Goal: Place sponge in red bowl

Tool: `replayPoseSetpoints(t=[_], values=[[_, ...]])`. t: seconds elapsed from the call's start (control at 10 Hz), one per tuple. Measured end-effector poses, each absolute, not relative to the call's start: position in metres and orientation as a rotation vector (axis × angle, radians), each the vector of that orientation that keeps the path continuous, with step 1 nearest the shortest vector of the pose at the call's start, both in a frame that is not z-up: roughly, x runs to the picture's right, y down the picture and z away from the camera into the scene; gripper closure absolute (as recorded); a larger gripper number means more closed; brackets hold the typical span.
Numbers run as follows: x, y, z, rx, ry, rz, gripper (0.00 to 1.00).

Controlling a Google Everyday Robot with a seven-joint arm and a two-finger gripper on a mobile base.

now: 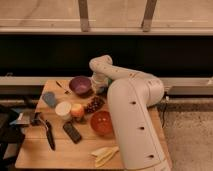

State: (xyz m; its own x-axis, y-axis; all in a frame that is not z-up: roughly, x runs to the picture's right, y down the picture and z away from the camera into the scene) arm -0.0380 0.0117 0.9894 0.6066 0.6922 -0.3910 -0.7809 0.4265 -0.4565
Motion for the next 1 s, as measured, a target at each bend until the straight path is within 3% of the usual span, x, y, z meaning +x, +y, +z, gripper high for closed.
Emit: replayPoseSetpoints(t=[0.4,1.0], values=[[-0.048,0.001,0.975,-0.622,0.114,0.912,1.00],[-0.052,-0.075,0.870,-0.531,0.016,0.956,1.00]])
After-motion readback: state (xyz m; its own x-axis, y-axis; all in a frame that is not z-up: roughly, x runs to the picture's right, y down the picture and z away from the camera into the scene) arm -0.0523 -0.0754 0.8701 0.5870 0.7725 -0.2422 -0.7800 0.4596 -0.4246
